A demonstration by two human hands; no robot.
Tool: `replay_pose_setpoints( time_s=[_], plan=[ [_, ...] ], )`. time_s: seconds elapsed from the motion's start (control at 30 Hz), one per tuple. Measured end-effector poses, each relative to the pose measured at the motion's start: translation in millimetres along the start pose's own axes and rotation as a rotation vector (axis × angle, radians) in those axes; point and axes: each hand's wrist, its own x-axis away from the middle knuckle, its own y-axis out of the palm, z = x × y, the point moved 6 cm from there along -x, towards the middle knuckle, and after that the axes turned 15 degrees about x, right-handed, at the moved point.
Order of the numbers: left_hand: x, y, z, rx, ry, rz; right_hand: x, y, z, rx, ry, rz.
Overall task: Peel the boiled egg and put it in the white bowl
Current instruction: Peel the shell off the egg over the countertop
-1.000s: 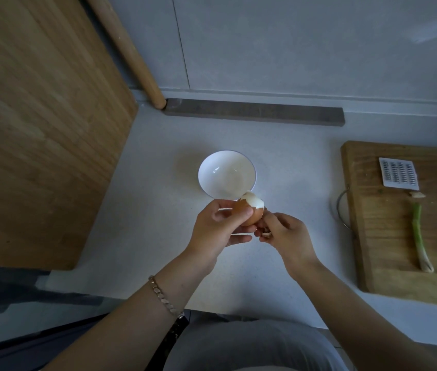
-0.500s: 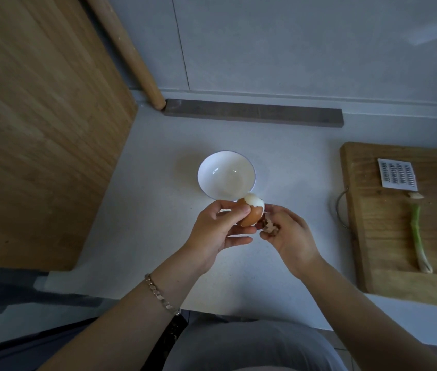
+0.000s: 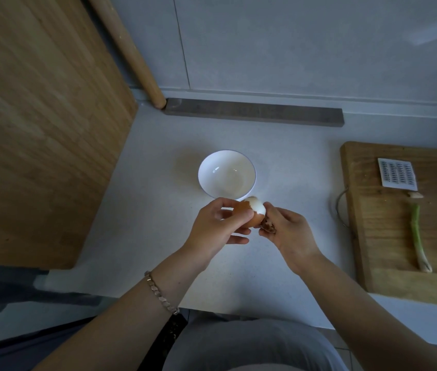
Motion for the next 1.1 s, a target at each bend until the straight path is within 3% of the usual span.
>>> replay_pose_setpoints(
  time_s=[0.17, 0.3, 0.47, 0.73, 0.9, 1.1],
  plan=[
    [1.6, -0.6, -8.4, 0.024, -0.057, -0.01, 5.5, -4.2, -12.7, 0.154, -0.191, 0.109],
    [0.3, -3.5, -9.4, 0.043, -0.072, 0.04, 9.6, -1.3, -17.4, 0.211, -0.279, 0.095],
    [-1.2, -9.6, -10.3, 0.199, -0.125, 0.043, 0.6, -11.0, -5.5, 0.027, -0.051, 0.127],
    [-3.9, -10.3, -11.9, 0.235, -0.097, 0.035, 8.8, 12.5, -20.4, 0.181, -0.146, -0.068],
    [-4.3, -9.3, -9.4, 0.232, -0.044, 0.063, 14.6, 22.1, -11.4, -0.111, 0.016, -0.193],
    [-2.5, -6.8, -6.8, 0.117, 0.006, 0.078, 15.2, 16.0, -13.1, -0.049, 0.016, -0.09]
  ],
)
